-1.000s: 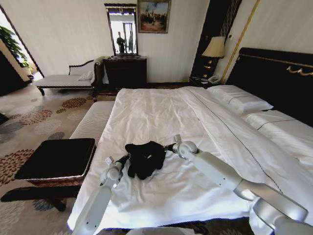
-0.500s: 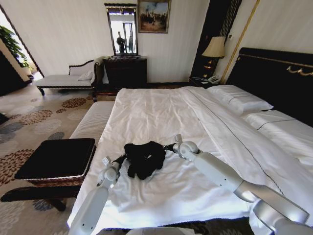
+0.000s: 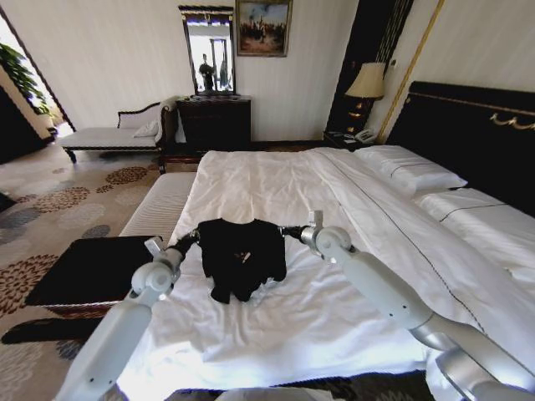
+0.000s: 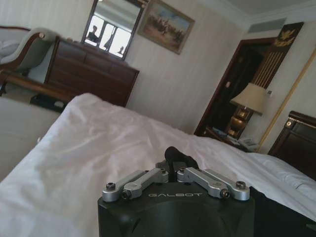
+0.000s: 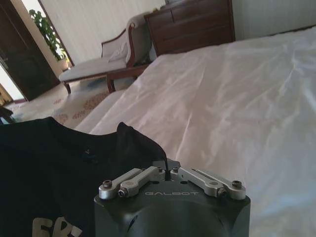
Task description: Fold the clothes on the bed and place them into the basket.
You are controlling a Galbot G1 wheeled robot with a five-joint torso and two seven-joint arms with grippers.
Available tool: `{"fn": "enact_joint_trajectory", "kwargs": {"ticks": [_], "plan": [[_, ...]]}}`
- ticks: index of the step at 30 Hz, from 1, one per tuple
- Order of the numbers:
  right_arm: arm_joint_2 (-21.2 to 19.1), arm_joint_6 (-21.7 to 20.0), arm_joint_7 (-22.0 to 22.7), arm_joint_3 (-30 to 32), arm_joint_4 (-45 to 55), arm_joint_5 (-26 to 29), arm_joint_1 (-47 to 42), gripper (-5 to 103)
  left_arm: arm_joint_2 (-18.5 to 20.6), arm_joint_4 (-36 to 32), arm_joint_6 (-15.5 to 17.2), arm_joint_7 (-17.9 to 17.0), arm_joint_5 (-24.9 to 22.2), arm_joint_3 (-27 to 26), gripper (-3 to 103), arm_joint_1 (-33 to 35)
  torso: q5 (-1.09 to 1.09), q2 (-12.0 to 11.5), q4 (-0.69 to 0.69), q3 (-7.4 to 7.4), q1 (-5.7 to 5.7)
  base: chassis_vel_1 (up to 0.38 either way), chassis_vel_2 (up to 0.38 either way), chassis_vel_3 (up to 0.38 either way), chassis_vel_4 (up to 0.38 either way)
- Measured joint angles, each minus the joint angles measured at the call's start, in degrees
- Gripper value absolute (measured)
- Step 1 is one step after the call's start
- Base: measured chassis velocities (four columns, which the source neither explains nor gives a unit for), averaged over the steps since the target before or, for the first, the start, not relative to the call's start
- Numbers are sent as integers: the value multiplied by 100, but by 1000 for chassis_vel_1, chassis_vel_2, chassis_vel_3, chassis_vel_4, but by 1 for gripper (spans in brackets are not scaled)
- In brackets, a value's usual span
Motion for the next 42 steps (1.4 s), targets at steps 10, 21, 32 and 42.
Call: {"fn": "enact_joint_trajectory", "kwargs": {"ticks": [10,21,32,42], "plan": [[38,116,287,160,-302,493,1275,1,999,278,188,-296,-823,1218,2,-2270,-3,0,5,0,0,0,0,0,0],[380,275,244,-175,-1628,594,2708,1,805,1674,263,-275,-1185,2764,2,-5041,-1,-1,1,2,3,0,0,0,0],[236,417,418,-221,-1289,1131,3215,1,999,778,346,-763,-1907,2709,2,-5482,-1,-1,1,0,3,0,0,0,0],[-2355,190,1614,2379,2945,4730,1360,1,3262,-3390,218,-1903,-3692,-668,2,-1661,0,3,-1,-6,-7,0,0,0,0]]}}
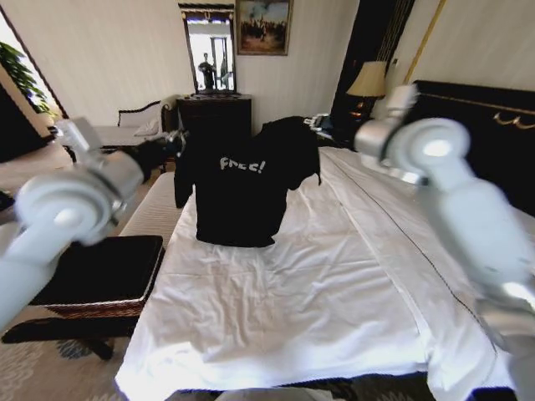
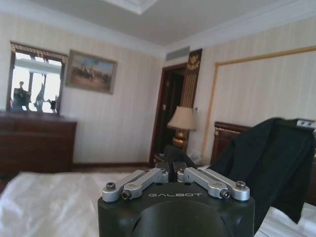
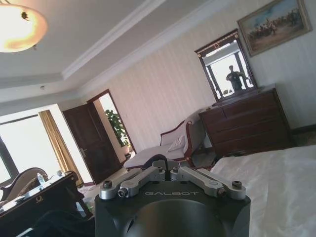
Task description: Fold the clothes on the bed and place them into the basket.
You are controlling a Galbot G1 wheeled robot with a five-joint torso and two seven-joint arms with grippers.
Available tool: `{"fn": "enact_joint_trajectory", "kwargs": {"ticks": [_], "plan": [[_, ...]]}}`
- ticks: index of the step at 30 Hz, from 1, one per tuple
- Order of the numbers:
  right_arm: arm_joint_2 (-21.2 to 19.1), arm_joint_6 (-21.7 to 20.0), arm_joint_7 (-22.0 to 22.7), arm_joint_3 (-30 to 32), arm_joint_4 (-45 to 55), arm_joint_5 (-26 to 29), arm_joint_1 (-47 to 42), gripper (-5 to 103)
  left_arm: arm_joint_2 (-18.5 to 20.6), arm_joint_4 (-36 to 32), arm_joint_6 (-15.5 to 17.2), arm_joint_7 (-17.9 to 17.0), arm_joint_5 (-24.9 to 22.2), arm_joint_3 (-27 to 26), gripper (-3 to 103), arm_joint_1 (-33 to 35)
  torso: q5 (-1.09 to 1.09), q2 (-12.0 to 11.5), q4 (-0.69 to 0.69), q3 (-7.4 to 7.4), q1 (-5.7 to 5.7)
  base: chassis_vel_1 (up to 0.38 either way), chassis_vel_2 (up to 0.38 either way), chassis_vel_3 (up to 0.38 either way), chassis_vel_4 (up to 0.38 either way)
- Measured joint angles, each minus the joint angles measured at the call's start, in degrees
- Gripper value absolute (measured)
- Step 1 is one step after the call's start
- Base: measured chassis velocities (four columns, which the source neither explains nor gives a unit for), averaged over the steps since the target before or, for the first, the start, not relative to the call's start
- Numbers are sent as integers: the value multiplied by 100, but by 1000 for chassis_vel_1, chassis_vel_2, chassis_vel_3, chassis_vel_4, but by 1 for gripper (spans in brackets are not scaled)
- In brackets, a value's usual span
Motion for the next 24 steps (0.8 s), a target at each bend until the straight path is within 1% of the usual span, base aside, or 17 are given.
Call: {"fn": "enact_joint_trajectory", "kwargs": {"ticks": [1,2,3,4,6,7,8,10,12,13,15,16,18,20,21,23,24], "plan": [[-415,41,85,408,346,493,-80,1,249,-190,87,-399,-852,-575,2,158,-2,1,-6,0,-1,0,0,0,0],[-415,41,85,408,346,493,-80,1,249,-190,87,-399,-852,-575,2,158,-2,1,-6,0,-1,0,0,0,0],[-681,47,195,745,577,919,-120,1,441,-249,193,-633,-1444,-1065,2,171,1,1,-7,0,-1,0,0,0,0],[-1047,45,297,1224,802,1442,-237,1,768,-281,349,-934,-2471,-1868,2,105,4,1,-4,1,0,0,0,0,0],[-1446,11,326,1787,905,1928,-481,1,1050,-285,453,-1184,-3425,-2476,2,-26,4,1,2,2,3,0,0,0,0],[-1446,11,326,1787,905,1928,-481,1,1050,-285,453,-1184,-3425,-2476,2,-26,4,1,2,2,3,0,0,0,0],[-1661,-9,404,2125,918,2240,-626,1,1303,-278,482,-1322,-4102,-2988,2,-176,-1,0,1,4,6,0,0,0,0],[-1730,-20,511,2171,887,2427,-541,1,1525,-263,552,-1410,-4613,-3321,2,-339,1,-1,4,5,7,0,0,0,0],[-1746,-30,558,2169,871,2483,-480,1,1603,-255,600,-1454,-4782,-3383,2,-391,1,-1,6,5,7,0,0,0,0],[-1743,-107,701,2130,886,2551,-470,1,1667,-240,787,-1621,-4987,-3251,2,-462,1,0,6,4,6,0,0,0,0],[-1539,-201,810,1997,960,2265,-795,1,1431,-220,997,-1943,-4809,-2869,2,-335,-1,0,1,4,5,0,0,0,0],[-1539,-201,810,1997,960,2265,-795,1,1431,-220,997,-1943,-4809,-2869,2,-335,-1,0,1,4,5,0,0,0,0],[-952,-328,1097,1509,927,1610,-1188,1,815,-197,1235,-2177,-4018,-2435,2,263,-2,-1,-2,5,5,0,0,0,0],[-464,-391,1199,936,771,955,-1373,1,352,-183,1377,-2162,-3127,-1934,2,792,-3,-3,4,8,8,0,0,0,0],[-464,-391,1199,936,771,955,-1373,1,352,-183,1377,-2162,-3127,-1934,2,792,-3,-3,4,8,8,0,0,0,0],[67,-442,1116,176,439,21,-1560,1,-230,29,1471,-1943,-1726,-752,2,1079,-2,-6,7,10,12,0,0,0,0],[202,-449,1083,-13,340,-193,-1579,1,-392,151,1479,-1878,-1412,-414,2,1083,-1,-7,7,10,13,0,0,0,0]]}}
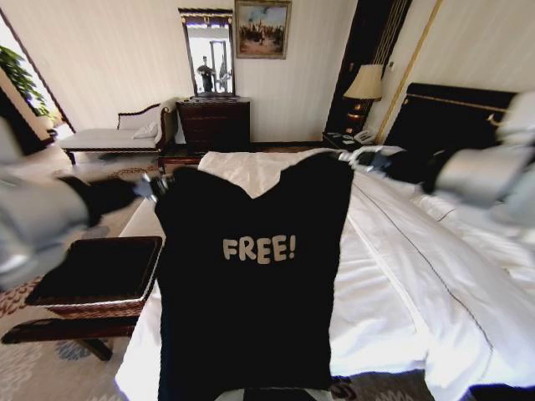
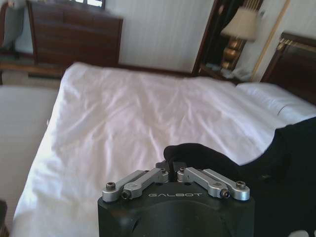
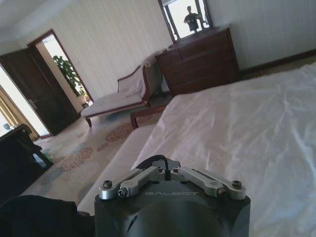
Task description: Fold the clothes on the bed and place them into the basket.
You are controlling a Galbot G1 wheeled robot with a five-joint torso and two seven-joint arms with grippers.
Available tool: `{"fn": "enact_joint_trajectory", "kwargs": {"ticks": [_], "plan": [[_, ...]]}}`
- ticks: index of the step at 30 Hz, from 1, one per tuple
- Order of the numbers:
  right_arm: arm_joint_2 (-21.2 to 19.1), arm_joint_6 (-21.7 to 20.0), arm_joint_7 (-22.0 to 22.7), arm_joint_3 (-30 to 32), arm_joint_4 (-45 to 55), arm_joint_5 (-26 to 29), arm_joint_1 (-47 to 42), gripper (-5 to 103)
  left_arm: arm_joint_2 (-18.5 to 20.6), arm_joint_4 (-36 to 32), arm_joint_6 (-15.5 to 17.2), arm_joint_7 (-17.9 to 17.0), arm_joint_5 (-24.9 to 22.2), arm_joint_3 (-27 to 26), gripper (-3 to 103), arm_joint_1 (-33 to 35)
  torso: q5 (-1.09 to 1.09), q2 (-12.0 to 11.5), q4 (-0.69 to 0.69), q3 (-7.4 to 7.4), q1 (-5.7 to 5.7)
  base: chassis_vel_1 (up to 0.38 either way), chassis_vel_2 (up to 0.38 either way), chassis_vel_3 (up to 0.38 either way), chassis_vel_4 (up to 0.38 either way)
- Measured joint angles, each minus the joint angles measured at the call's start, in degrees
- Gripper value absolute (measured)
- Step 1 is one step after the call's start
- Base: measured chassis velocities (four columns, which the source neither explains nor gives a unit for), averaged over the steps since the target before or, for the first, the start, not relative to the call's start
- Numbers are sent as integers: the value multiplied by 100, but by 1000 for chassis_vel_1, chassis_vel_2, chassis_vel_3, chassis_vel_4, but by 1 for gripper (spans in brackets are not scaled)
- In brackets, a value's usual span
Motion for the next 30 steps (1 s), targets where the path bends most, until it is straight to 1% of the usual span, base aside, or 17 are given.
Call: {"fn": "enact_joint_trajectory", "kwargs": {"ticks": [1,3,4,5,7,9,10,13,14,15,20,21,24,26,28,29,30], "plan": [[0,0,0,0,0,0,0,1,0,0,0,0,0,0,2,0,0,0,0,0,0,0,0,0,0],[660,-33,-258,-880,-733,-997,66,1,-771,770,42,320,1328,1303,2,-193,0,1,-8,-1,-1,0,0,0,0],[834,-38,-338,-1088,-972,-1210,110,1,-946,1040,58,427,1633,1569,2,-245,1,1,-7,-2,-3,0,0,0,0],[834,-38,-338,-1088,-972,-1210,110,1,-946,1040,58,427,1633,1569,2,-245,1,1,-7,-2,-3,0,0,0,0],[1258,-59,-538,-1522,-1653,-1711,161,1,-1373,1817,120,736,2383,2098,2,-372,0,2,-3,-3,-5,0,0,0,0],[1574,-64,-695,-1776,-2146,-2119,163,1,-1666,2382,182,940,2833,2370,2,-501,0,1,-3,-2,-4,0,0,0,0],[1574,-64,-695,-1776,-2146,-2119,163,1,-1666,2382,182,940,2833,2370,2,-501,0,1,-3,-2,-4,0,0,0,0],[2025,-6,-1109,-2122,-3014,-3021,121,1,-2052,3104,211,1184,3400,2600,2,-649,1,2,-3,-2,-3,0,0,0,0],[2103,16,-1198,-2177,-3185,-3202,105,1,-2135,3244,210,1260,3539,2630,2,-661,1,2,-4,-2,-3,0,0,0,0],[2103,16,-1198,-2177,-3185,-3202,105,1,-2135,3244,210,1260,3539,2630,2,-661,1,2,-4,-2,-3,0,0,0,0],[2473,271,-1698,-2382,-4129,-4088,51,1,-2714,3916,126,1601,4235,2779,2,-633,0,4,-5,-5,-6,0,0,0,0],[2473,271,-1698,-2382,-4129,-4088,51,1,-2714,3916,126,1601,4235,2779,2,-633,0,4,-5,-5,-6,0,0,0,0],[2754,541,-2009,-2507,-4805,-4667,129,1,-3089,4407,14,1747,4578,2926,2,-709,0,4,-3,-4,-6,0,0,0,0],[2812,594,-2068,-2519,-4920,-4756,148,1,-3161,4519,-16,1769,4640,2958,2,-757,0,4,-4,-4,-6,0,0,0,0],[3147,791,-2250,-2549,-5459,-5120,266,1,-3404,4993,-100,1909,4908,3097,2,-1009,0,4,-6,-4,-5,0,0,0,0],[3147,791,-2250,-2549,-5459,-5120,266,1,-3404,4993,-100,1909,4908,3097,2,-1009,0,4,-6,-4,-5,0,0,0,0],[3622,946,-2386,-2566,-6116,-5486,441,1,-3659,5604,-241,2157,5182,3305,2,-1428,1,4,-4,-4,-5,0,0,0,0]]}}
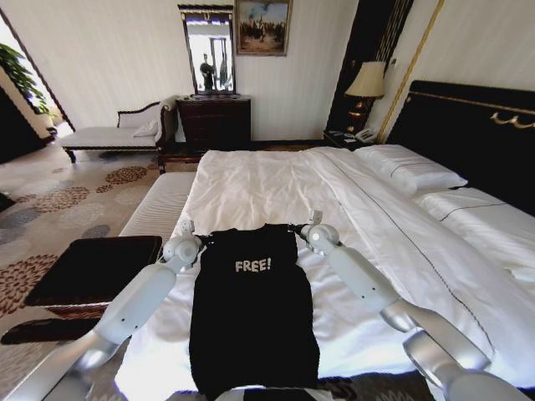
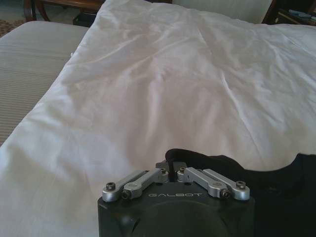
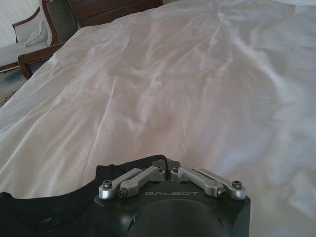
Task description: Fold the clothes on the bed and place them into the basket.
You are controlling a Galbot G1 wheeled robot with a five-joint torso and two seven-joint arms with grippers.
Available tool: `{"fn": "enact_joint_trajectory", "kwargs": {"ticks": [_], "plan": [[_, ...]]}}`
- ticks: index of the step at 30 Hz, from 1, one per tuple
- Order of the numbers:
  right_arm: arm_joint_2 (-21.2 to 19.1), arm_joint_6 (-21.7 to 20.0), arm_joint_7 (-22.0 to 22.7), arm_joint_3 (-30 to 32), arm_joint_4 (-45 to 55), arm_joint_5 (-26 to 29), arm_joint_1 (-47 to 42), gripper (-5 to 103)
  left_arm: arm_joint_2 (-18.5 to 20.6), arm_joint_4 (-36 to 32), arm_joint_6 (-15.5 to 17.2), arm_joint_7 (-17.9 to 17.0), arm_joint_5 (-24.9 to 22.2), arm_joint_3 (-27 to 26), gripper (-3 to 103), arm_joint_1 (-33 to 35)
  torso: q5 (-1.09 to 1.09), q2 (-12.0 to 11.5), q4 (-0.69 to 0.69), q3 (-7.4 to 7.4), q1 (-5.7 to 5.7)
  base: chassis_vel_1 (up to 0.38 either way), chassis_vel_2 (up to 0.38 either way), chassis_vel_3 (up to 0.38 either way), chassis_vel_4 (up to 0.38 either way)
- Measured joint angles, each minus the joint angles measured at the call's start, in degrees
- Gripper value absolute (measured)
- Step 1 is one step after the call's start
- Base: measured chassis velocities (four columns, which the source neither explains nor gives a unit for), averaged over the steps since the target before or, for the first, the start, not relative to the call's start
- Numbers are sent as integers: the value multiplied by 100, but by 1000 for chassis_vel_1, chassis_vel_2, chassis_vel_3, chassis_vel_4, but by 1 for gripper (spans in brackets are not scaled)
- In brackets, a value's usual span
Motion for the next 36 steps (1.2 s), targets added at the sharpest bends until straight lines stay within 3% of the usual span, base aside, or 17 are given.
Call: {"fn": "enact_joint_trajectory", "kwargs": {"ticks": [2,7,18,21,23,26,31,33,35,36], "plan": [[279,126,-41,7,-477,-200,129,1,-201,501,-80,151,164,170,2,-373,0,0,1,0,0,0,0,0,0],[518,243,-27,98,-984,-424,278,1,-399,1130,-118,271,273,387,2,-797,0,0,-2,1,1,0,0,0,0],[670,422,-223,126,-1457,-716,381,-2,-472,1460,-174,385,449,557,2,-684,0,0,0,0,0,0,0,0,0],[697,464,-287,119,-1486,-788,355,14,-473,1447,-166,406,462,484,2,-588,0,0,0,-1,0,0,0,0,0],[699,477,-288,112,-1484,-807,332,14,-475,1439,-166,424,470,449,6,-563,0,0,-1,0,1,0,0,0,0],[670,565,-278,109,-1398,-884,271,30,-426,1292,-264,488,593,356,23,-476,0,0,0,-1,0,0,0,0,0],[468,630,-211,87,-1081,-986,169,46,-284,997,-409,524,764,219,33,-327,0,0,0,-1,0,0,0,0,0],[239,663,-159,79,-763,-1025,54,57,-169,718,-441,523,782,66,44,-161,1,0,0,-1,0,0,0,0,0],[88,690,-140,77,-575,-1058,-15,57,-113,591,-465,502,784,-24,50,-65,2,0,0,-1,1,0,0,0,0],[-104,720,-126,77,-364,-1098,-96,63,-52,447,-525,481,803,-125,55,56,2,0,1,-1,0,0,0,0,0]]}}
